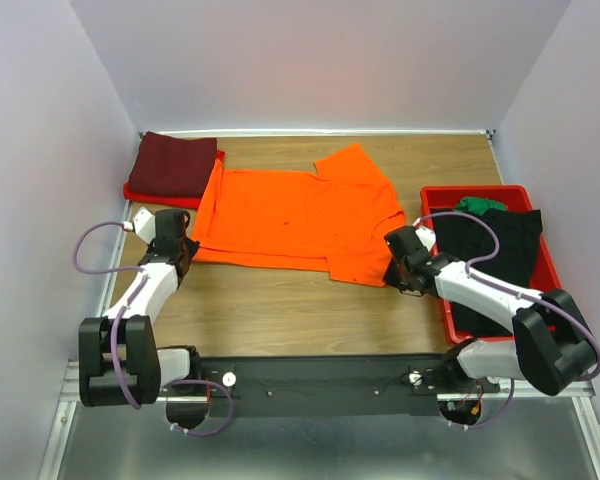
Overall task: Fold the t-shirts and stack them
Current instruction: Fold the tshirt
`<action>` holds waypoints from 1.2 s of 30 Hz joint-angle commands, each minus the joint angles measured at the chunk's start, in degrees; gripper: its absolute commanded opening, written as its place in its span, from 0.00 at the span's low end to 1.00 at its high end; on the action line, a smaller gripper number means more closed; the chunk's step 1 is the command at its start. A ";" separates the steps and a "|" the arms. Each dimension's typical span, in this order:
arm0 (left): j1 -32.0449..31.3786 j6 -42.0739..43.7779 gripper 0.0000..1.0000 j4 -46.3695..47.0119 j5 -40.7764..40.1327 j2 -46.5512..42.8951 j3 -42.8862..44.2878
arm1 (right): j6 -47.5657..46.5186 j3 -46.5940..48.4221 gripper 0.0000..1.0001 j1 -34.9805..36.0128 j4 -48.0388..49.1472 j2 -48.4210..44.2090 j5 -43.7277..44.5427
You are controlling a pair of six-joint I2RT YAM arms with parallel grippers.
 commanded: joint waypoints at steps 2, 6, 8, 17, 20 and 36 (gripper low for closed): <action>0.35 -0.72 0.33 0.19 -2.27 4.15 3.41 | -0.71 2.96 0.10 -0.20 0.91 0.34 -0.41; 0.35 -0.90 0.33 1.24 -2.62 8.80 5.08 | -1.15 3.75 0.09 -0.11 0.83 0.16 -0.50; 0.35 -0.90 0.33 1.42 -2.98 9.96 6.05 | -1.24 3.93 0.09 -0.20 0.83 -0.10 -0.50; 0.44 -1.77 0.35 2.12 -4.38 14.44 8.77 | -2.38 5.60 0.09 -0.20 0.74 -0.63 -0.85; 0.44 -2.04 0.33 2.73 -4.30 16.20 9.57 | -3.08 6.74 0.07 -0.20 0.74 -0.63 -0.85; 0.44 -1.86 0.00 2.74 -1.49 18.83 14.22 | -7.13 16.93 0.06 -3.98 -0.14 5.25 -1.20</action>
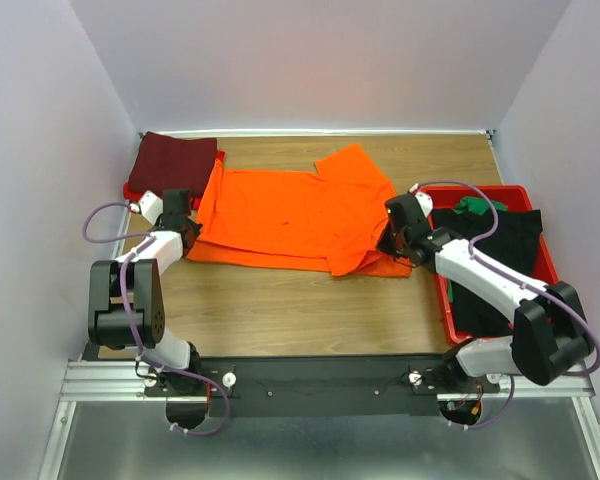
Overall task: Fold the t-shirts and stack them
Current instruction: Fold the tshirt
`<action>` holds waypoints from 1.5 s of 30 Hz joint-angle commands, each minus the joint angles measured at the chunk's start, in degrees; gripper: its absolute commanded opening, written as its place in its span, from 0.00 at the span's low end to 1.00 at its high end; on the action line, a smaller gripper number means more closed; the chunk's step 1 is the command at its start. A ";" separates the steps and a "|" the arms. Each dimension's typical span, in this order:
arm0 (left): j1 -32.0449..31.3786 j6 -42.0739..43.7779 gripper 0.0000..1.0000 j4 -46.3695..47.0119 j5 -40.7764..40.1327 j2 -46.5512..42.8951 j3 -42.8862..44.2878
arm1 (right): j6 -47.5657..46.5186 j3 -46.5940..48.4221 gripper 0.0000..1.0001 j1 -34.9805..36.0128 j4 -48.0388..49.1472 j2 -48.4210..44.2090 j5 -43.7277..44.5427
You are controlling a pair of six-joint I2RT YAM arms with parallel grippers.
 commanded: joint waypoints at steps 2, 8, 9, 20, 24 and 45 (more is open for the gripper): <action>0.27 -0.07 0.00 0.33 0.99 1.20 3.69 | -2.78 6.53 0.06 -3.54 -0.45 4.15 -1.12; 0.35 0.11 0.00 0.24 1.78 3.48 5.63 | -3.84 10.50 0.06 -6.10 -0.36 8.19 -1.73; 0.27 0.02 0.00 0.24 2.13 3.84 5.89 | -3.92 10.85 0.06 -7.23 -0.36 8.63 -2.00; 0.35 -0.07 0.00 0.86 3.28 5.95 6.95 | -4.36 13.75 0.05 -11.28 1.05 12.32 -4.90; 0.35 0.28 0.00 0.68 3.37 5.68 7.39 | -4.45 14.10 0.05 -11.90 1.31 12.77 -5.25; 0.27 0.63 0.00 -1.07 3.72 2.78 8.36 | -5.16 12.26 0.05 -15.67 2.10 11.71 -6.92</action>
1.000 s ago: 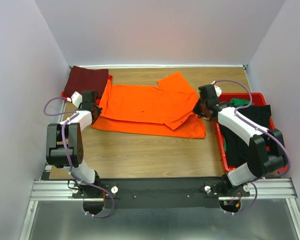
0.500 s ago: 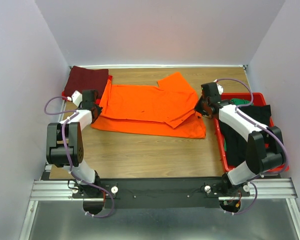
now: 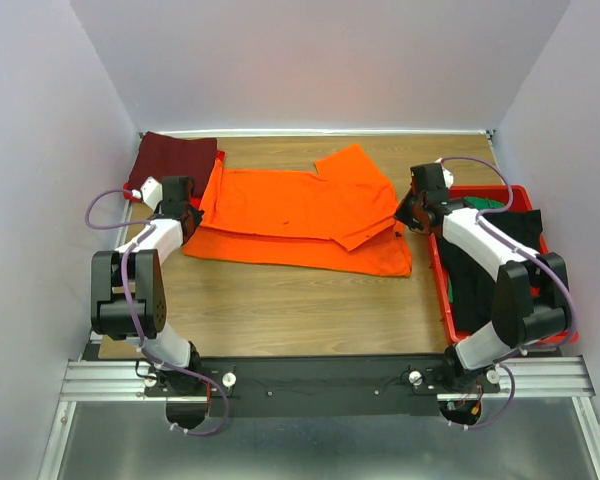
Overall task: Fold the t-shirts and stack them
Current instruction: Fold the tshirt
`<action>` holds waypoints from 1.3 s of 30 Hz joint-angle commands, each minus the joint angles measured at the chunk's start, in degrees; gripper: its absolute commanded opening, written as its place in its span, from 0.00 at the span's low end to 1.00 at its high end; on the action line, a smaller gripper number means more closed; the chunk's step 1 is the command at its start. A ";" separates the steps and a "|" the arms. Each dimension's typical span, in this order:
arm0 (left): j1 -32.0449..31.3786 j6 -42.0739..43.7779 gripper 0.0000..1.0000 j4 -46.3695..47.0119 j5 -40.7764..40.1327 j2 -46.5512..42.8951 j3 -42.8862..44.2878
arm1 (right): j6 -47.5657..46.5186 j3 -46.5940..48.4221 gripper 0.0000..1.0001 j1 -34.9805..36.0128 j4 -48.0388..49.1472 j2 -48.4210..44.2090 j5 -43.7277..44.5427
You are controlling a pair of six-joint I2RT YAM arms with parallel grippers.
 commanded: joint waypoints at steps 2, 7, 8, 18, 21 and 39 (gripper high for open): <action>0.35 0.57 0.00 -0.07 0.07 -0.41 1.23 | -0.87 0.02 0.05 -1.08 1.47 0.28 -1.35; 0.35 0.83 0.00 0.99 0.86 0.74 1.58 | -0.61 0.72 0.05 -1.17 2.17 2.12 -2.05; 0.35 1.18 0.00 1.42 1.03 1.26 1.67 | -0.61 0.98 0.05 -1.17 2.52 3.00 -2.14; 0.27 3.47 0.48 8.63 6.83 -0.48 0.10 | -4.29 9.58 0.53 -1.69 4.20 12.23 -5.64; 0.09 3.99 0.52 9.16 6.49 -4.00 -1.40 | -6.41 11.01 0.66 -1.52 4.19 13.03 -7.93; -2.20 4.17 0.50 9.51 5.60 -15.35 -13.88 | -6.32 -6.75 0.30 16.14 4.28 1.77 3.57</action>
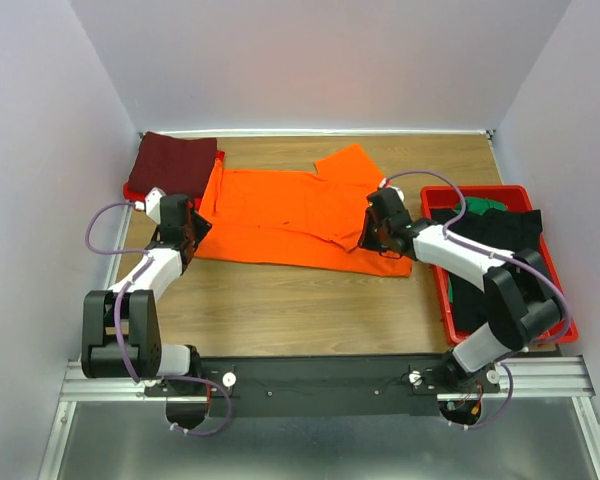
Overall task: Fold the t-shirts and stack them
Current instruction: Fold the tshirt
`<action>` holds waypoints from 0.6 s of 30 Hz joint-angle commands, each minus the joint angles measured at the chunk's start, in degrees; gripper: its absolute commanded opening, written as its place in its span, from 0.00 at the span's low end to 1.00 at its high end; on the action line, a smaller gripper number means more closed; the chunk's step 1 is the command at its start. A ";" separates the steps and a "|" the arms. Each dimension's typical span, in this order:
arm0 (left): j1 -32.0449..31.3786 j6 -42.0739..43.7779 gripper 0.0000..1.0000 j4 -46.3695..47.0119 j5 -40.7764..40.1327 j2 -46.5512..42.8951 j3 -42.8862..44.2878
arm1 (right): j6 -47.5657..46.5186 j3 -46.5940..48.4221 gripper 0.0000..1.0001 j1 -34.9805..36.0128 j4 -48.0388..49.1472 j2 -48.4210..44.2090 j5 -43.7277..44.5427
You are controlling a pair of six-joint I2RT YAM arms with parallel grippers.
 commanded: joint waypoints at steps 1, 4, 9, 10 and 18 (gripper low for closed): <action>-0.08 1.07 0.51 1.38 -0.23 -1.93 -0.40 | 0.67 -0.93 0.26 2.25 -0.18 1.86 5.19; -0.08 1.33 0.50 1.65 -0.14 -1.40 -0.40 | 0.41 0.20 0.24 3.21 0.00 5.11 5.37; -0.08 1.51 0.51 2.09 0.38 -0.78 -0.31 | -0.12 2.75 0.24 3.66 0.35 8.72 6.07; -0.08 1.51 0.50 2.09 0.38 -0.70 -0.31 | -0.21 3.02 0.24 3.74 0.26 9.16 6.07; -0.08 1.68 0.50 2.61 0.82 -0.61 -0.75 | -1.00 8.64 0.24 3.66 0.17 12.76 6.78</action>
